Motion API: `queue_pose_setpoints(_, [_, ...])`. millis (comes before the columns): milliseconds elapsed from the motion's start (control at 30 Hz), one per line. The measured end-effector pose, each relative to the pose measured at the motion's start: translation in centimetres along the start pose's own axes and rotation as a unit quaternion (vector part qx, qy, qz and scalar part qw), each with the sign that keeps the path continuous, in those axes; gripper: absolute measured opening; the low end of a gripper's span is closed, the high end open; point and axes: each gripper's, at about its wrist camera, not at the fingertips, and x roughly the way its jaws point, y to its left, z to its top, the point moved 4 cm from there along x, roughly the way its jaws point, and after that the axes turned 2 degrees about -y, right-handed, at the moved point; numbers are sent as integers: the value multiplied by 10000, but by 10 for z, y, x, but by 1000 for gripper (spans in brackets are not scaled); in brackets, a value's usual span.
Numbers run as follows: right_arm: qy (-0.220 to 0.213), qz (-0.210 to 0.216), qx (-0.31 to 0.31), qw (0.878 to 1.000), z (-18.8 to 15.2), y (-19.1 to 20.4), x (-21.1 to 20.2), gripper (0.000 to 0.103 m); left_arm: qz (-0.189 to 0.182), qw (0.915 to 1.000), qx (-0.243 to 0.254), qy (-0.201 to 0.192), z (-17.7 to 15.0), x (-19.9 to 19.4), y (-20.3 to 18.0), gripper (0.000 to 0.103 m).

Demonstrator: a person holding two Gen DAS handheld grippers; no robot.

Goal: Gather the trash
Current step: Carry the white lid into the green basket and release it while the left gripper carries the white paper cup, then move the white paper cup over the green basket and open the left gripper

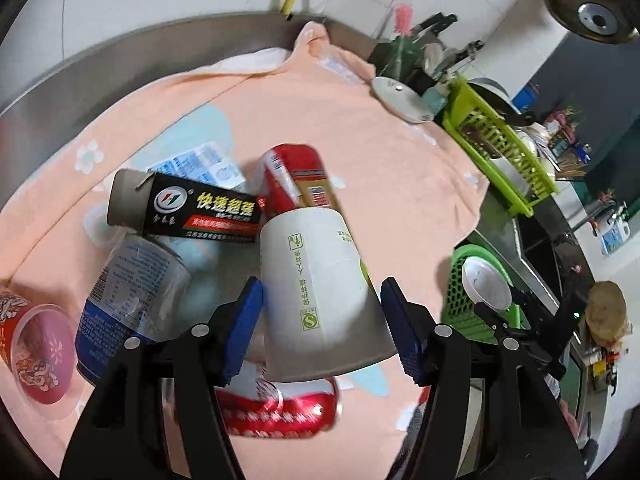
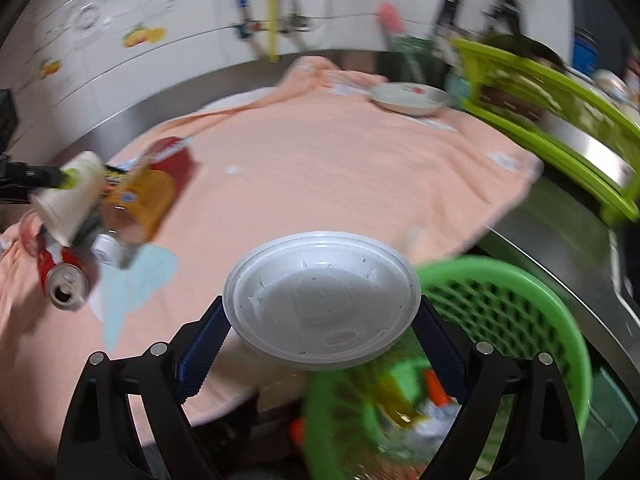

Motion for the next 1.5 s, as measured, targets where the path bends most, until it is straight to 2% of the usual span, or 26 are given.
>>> queue_pose_setpoints(267, [338, -560, 581, 9962, -34, -67, -8, 87, -285, 9990, 290, -159, 1, -16, -39, 60])
queue_pose_setpoints(600, [506, -763, 982, 9909, -57, -101, 2, 87, -868, 9948, 532, 82, -10, 7, -101, 60])
queue_pose_setpoints(833, [280, -867, 969, 9911, -61, -110, -25, 87, -1266, 9880, 800, 365, -23, 41, -156, 60])
queue_pose_setpoints(1167, [-377, -997, 1019, 9891, -70, -121, -104, 87, -1637, 9751, 1142, 965, -56, 113, -236, 60])
queue_pose_setpoints(1367, [-615, -1117, 1144, 9852, -85, -136, -141, 87, -1794, 9623, 1348, 1539, -90, 171, -288, 60])
queue_pose_setpoints(1500, [-709, -1191, 1218, 9828, -96, -146, -158, 87, -1883, 9545, 1519, 1741, -107, 195, -314, 60])
